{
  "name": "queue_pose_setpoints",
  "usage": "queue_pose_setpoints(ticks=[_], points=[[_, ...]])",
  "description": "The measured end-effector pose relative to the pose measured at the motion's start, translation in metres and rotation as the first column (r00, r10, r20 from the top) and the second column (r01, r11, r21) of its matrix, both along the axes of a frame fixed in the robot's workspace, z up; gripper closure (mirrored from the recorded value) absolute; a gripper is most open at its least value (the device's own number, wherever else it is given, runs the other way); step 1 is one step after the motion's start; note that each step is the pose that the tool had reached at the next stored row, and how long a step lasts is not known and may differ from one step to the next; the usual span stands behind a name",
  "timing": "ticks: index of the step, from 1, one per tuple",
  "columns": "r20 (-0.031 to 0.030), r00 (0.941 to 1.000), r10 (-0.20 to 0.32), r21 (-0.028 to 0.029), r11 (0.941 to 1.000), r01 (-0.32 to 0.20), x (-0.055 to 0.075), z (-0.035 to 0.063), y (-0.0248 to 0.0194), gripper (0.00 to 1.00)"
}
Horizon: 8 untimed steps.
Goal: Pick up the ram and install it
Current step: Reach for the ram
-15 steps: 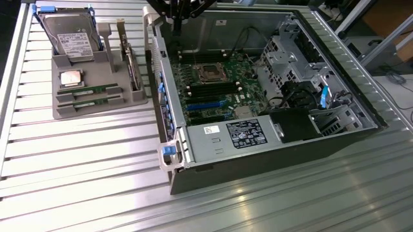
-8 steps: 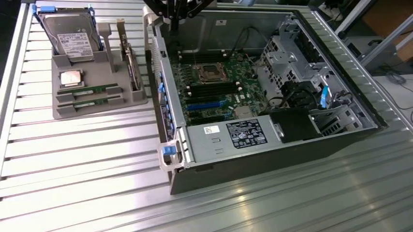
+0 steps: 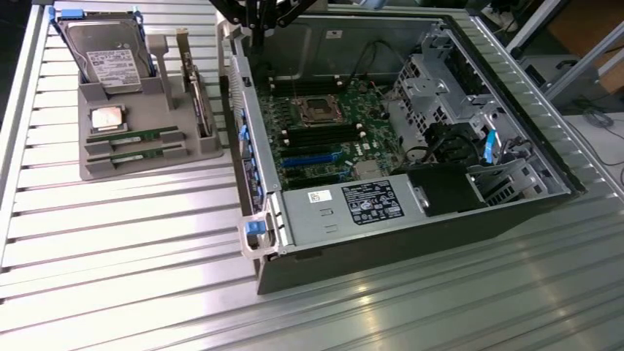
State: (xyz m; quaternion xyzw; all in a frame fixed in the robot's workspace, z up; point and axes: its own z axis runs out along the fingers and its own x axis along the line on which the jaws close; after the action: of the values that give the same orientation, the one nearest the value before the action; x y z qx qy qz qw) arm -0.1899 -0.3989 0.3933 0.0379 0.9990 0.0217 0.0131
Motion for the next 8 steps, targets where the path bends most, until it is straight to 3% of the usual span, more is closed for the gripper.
queue_pose_setpoints(ticks=[8], points=[[0.0000, 1.0000, 0.000, 0.0000, 1.0000, 0.000, -0.0041, 0.0000, 0.0000, 0.89]])
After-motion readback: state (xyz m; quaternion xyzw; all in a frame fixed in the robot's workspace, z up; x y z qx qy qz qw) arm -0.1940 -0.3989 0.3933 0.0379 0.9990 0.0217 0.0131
